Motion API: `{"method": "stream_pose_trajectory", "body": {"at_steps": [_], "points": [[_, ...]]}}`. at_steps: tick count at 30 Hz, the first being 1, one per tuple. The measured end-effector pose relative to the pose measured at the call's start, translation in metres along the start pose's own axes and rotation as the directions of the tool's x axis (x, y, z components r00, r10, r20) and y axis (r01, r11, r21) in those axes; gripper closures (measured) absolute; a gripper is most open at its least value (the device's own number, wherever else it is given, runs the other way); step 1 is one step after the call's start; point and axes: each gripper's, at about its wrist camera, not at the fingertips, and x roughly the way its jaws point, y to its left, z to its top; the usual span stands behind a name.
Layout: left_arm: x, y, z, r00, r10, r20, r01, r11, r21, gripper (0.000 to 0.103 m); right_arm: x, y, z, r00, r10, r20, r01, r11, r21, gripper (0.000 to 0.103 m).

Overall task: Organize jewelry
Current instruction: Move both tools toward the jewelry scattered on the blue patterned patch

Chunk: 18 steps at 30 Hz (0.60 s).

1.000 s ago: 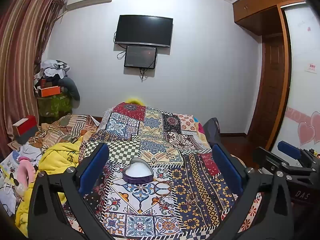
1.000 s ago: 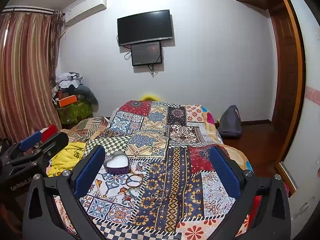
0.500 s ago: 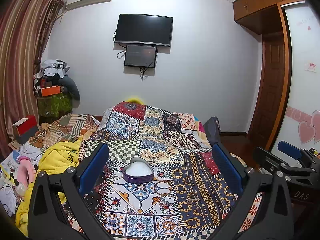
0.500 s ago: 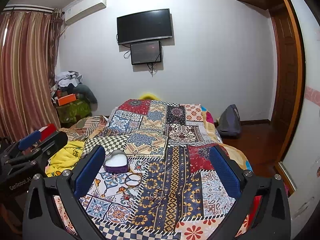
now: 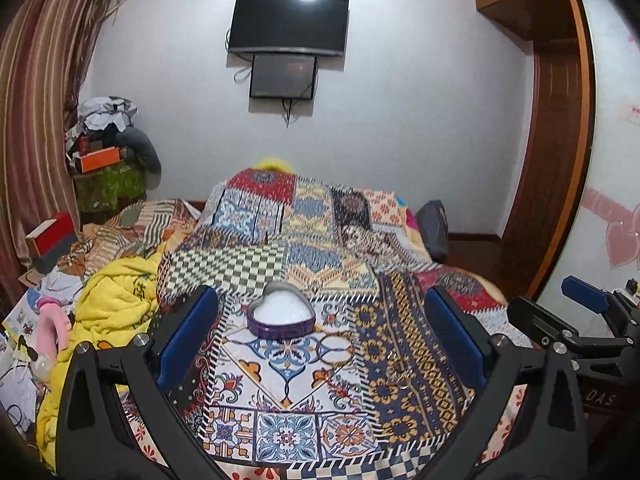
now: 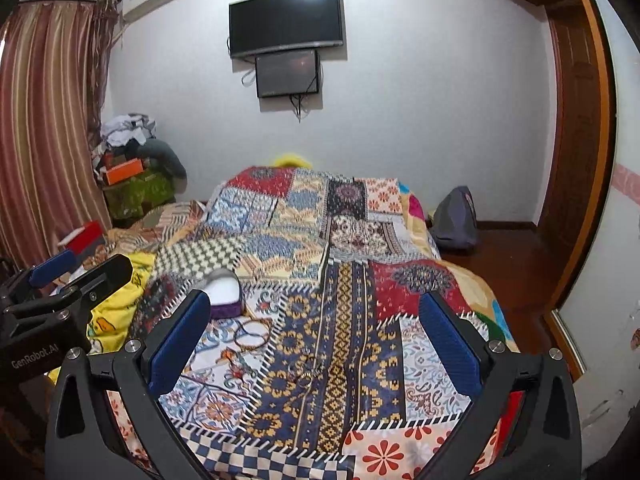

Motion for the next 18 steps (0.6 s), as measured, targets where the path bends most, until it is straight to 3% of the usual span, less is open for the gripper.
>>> {"method": "stream_pose_trajectory", "body": {"at_steps": [7,11,18], "points": [[0.032,0.000,-0.019,0.994,0.032,-0.100,-0.027,0.999,0.047,0.001,0.027,-0.014,-0.015,0.993,0.003,-0.116,0.000,1.000,0.027,0.000],[0.057,0.002,-0.035,0.982,0.025,-0.189,-0.015,0.998,0.054,0.012,0.044,-0.024,-0.028,0.981,0.024,-0.192,-0.015,0.999,0.050,0.002],[0.090,0.012,-0.068,0.943,-0.003,-0.333,0.014,0.999,0.029,0.027,0.066,-0.031,-0.047,0.959,0.040,-0.279,-0.030,0.999,0.042,0.023]]}}
